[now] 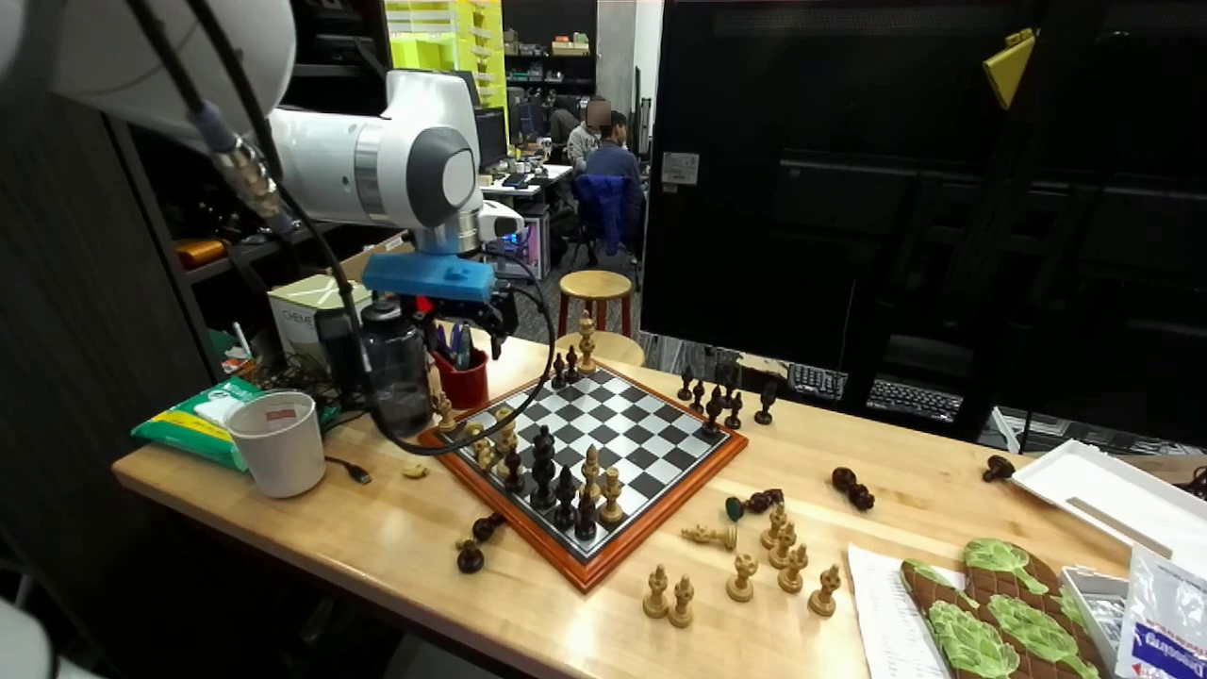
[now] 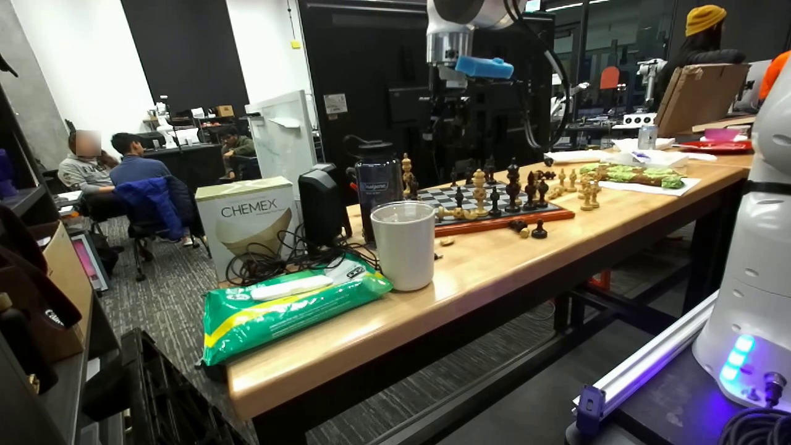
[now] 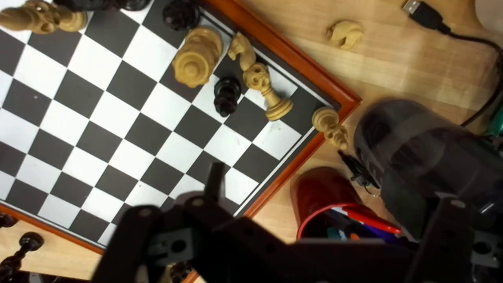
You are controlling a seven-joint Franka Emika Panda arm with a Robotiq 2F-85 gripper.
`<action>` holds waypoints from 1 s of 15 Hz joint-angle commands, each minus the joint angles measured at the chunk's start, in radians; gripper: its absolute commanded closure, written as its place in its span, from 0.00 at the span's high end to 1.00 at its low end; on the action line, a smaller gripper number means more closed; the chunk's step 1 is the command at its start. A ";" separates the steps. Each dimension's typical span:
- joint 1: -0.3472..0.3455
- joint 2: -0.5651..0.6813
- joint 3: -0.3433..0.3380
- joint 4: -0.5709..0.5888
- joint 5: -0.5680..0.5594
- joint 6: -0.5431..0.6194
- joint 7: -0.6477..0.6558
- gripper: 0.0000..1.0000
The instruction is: Move a piece on the chess board
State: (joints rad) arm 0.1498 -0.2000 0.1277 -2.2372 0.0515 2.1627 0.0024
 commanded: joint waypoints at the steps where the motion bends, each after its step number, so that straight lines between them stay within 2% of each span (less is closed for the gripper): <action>1: -0.017 0.103 -0.014 0.112 -0.001 -0.010 -0.033 1.00; 7: -0.041 0.237 -0.020 0.228 -0.077 0.024 0.013 1.00; 15: -0.047 0.364 -0.043 0.330 -0.091 0.058 0.060 1.00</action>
State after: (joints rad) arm 0.1023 0.1226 0.0909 -1.9508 -0.0173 2.2167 0.0288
